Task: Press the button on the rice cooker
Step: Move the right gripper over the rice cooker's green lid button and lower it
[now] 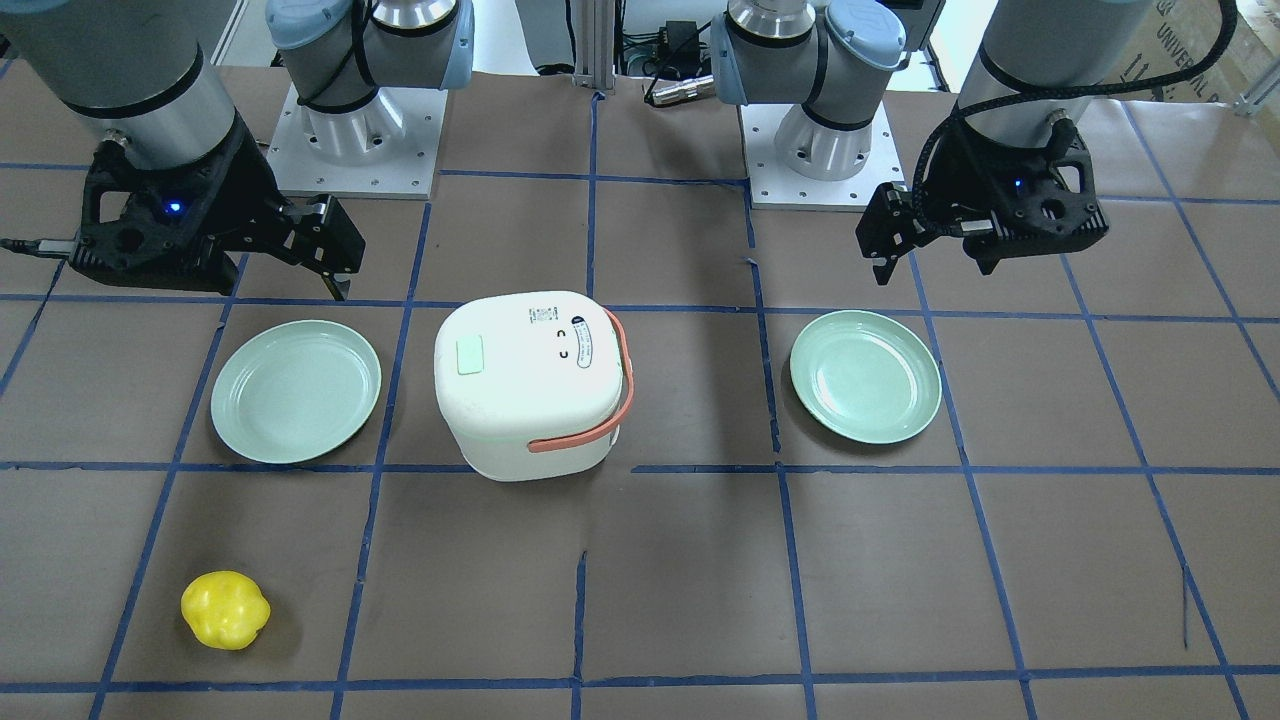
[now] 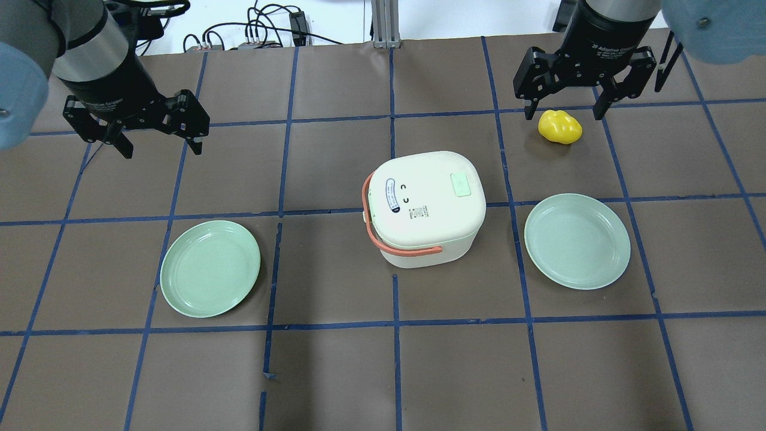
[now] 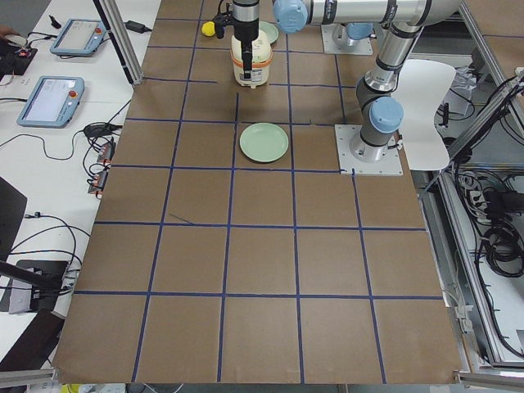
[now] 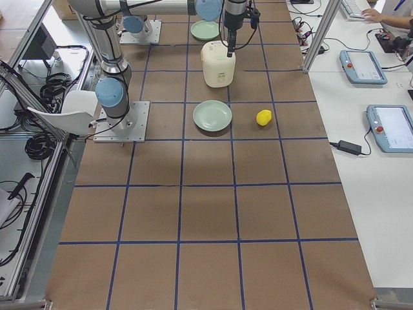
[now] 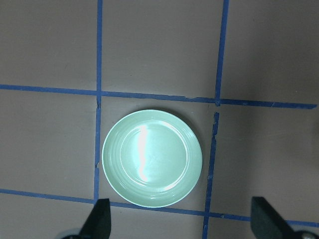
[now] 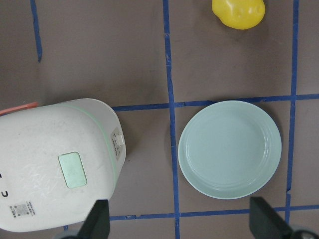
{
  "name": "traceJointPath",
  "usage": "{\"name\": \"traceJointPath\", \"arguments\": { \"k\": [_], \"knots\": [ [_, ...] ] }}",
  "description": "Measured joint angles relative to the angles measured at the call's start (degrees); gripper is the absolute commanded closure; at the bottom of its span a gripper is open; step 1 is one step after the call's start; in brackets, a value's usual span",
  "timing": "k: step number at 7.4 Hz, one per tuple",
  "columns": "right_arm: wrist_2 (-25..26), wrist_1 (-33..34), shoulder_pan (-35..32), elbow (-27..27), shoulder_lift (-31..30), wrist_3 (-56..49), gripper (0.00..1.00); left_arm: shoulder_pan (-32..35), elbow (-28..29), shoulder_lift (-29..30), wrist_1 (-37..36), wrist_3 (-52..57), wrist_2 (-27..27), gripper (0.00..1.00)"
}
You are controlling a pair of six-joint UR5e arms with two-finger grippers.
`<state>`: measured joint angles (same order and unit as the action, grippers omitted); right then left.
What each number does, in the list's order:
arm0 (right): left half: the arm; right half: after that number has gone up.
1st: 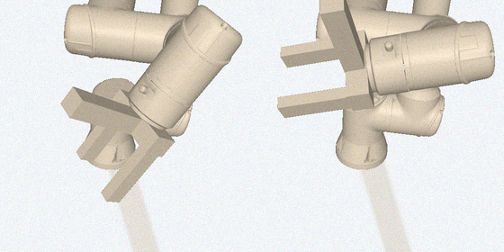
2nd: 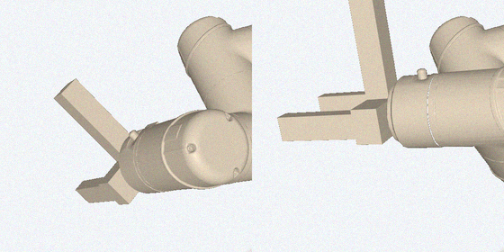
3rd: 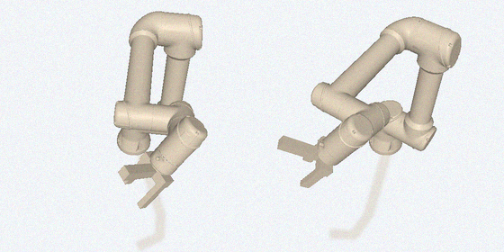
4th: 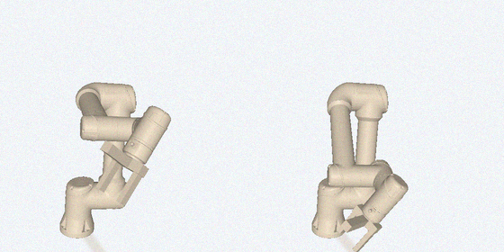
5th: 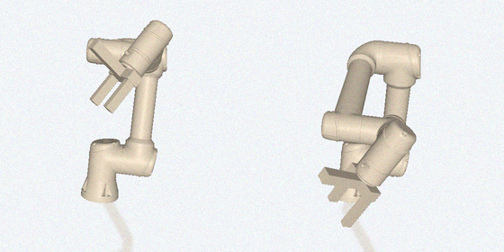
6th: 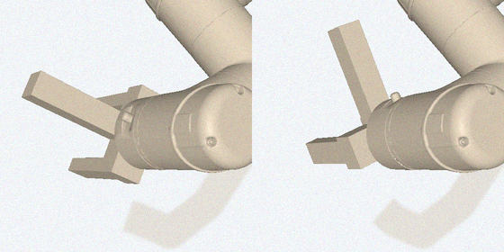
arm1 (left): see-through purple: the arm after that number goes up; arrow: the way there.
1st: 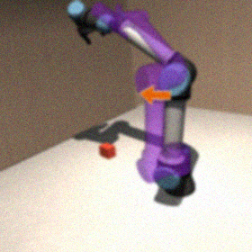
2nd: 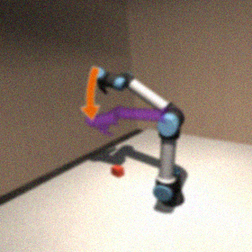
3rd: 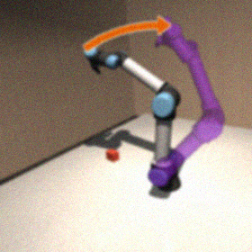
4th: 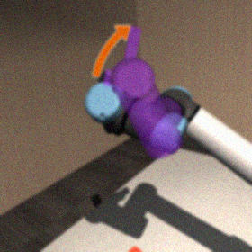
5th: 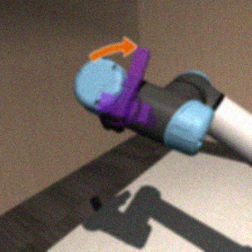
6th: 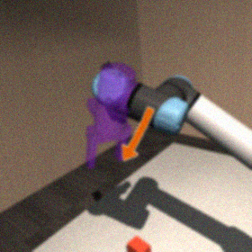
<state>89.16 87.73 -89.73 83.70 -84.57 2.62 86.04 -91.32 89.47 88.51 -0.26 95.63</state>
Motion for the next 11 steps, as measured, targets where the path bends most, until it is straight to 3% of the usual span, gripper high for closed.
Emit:
{"name": "traceJointPath", "arguments": {
  "k": [3,4,5,6,11],
  "knots": [
    [-0.7,0.5,-0.1,0.9,0.0,0.1,0.02,0.0,0.0,0.0,0.0,0.0,0.0,0.0],
    [-0.8,0.8,-0.1,1.0,0.0,0.4,0.58,0.0,0.0,0.0,0.0,0.0,0.0,0.0],
    [-0.7,1.0,-0.2,0.8,0.0,1.3,0.87,0.0,0.0,0.0,0.0,0.0,0.0,0.0],
    [-1.2,0.9,-0.3,0.5,-0.1,3.2,0.94,0.0,0.0,0.0,0.0,0.0,0.0,0.0],
    [-4.5,2.1,-7.7,0.9,4.8,5.5,1.0,0.0,0.0,0.0,0.0,0.0,0.0,0.0]
  ]
}}
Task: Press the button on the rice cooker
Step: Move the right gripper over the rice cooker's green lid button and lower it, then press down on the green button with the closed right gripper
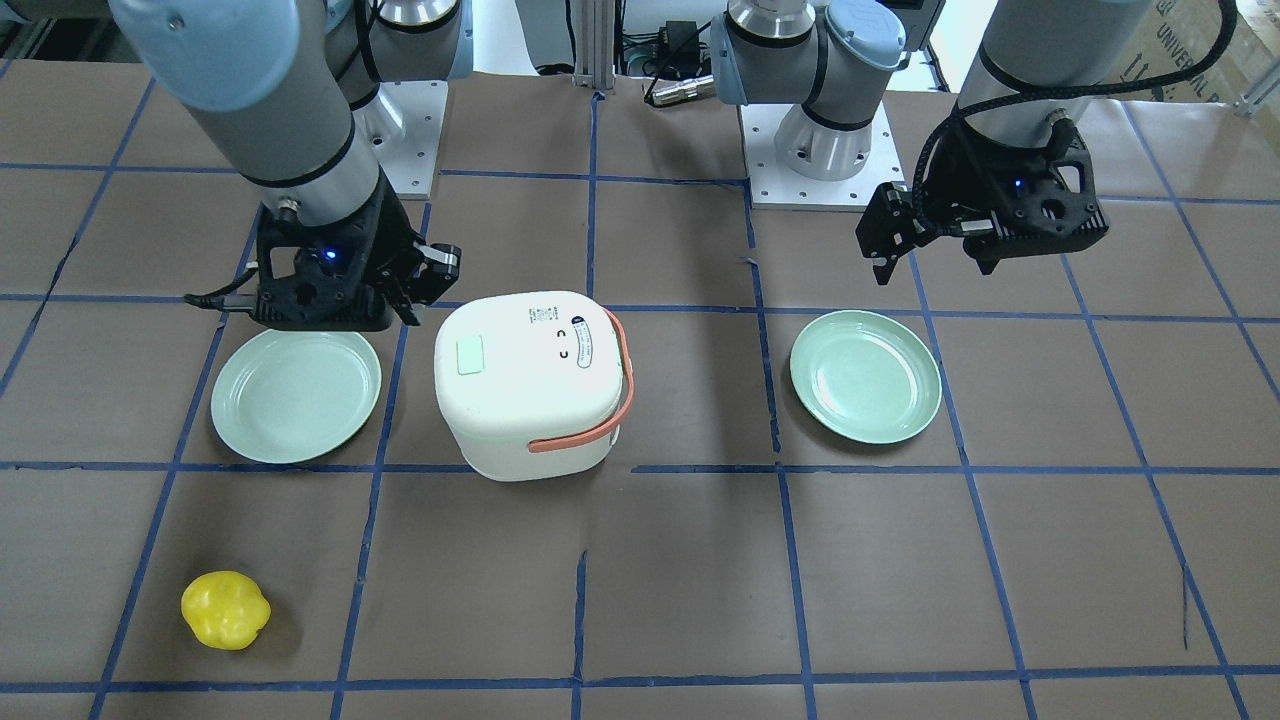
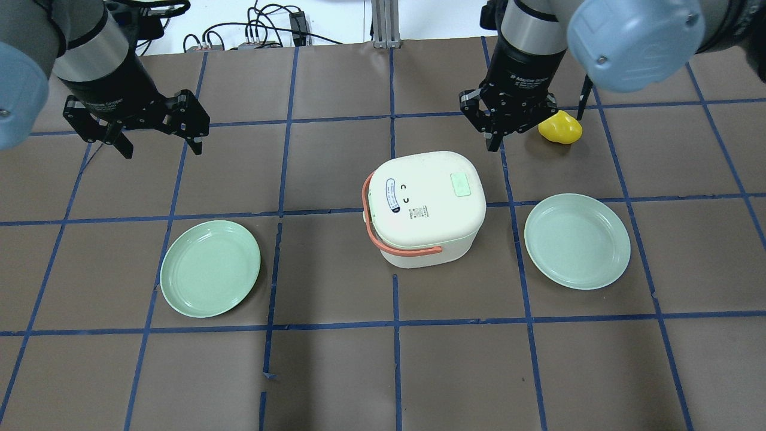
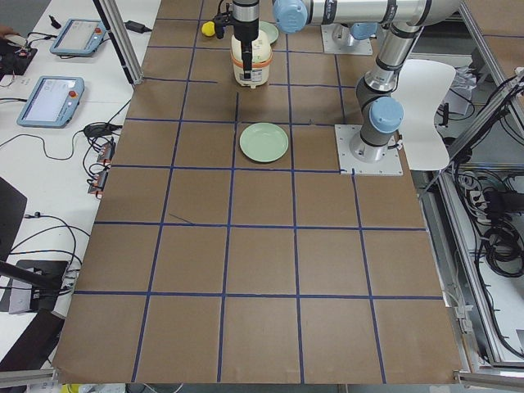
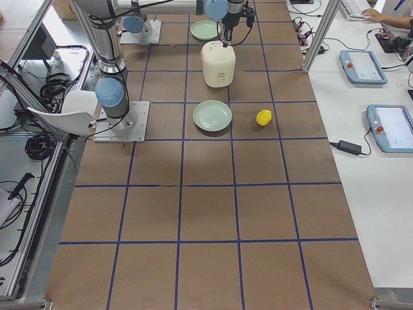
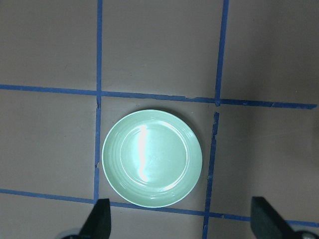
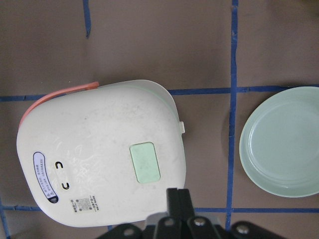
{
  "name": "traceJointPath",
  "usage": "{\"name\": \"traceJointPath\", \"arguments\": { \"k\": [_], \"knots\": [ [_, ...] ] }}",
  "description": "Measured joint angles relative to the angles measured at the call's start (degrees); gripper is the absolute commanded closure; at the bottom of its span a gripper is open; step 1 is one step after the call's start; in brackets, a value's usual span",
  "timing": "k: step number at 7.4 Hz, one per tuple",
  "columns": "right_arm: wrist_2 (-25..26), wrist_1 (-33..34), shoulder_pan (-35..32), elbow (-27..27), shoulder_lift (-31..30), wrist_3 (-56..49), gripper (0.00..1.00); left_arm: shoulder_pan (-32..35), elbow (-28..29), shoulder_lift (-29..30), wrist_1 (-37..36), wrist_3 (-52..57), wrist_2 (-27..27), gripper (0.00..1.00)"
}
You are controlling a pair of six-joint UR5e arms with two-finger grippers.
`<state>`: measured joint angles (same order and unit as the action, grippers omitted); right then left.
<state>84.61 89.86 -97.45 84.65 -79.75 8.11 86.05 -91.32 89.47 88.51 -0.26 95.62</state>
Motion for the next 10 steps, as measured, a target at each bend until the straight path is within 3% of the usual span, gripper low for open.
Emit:
{"name": "traceJointPath", "arguments": {
  "k": [3,6,10],
  "knots": [
    [0.1,4.1,-2.8,1.2,3.8,-0.3,1.0,0.0,0.0,0.0,0.0,0.0,0.0,0.0],
    [0.3,10.8,-3.3,5.8,4.3,-0.5,1.0,0.0,0.0,0.0,0.0,0.0,0.0,0.0],
    [0.5,11.4,-3.1,6.6,3.9,-0.6,1.0,0.0,0.0,0.0,0.0,0.0,0.0,0.0]
  ]
}}
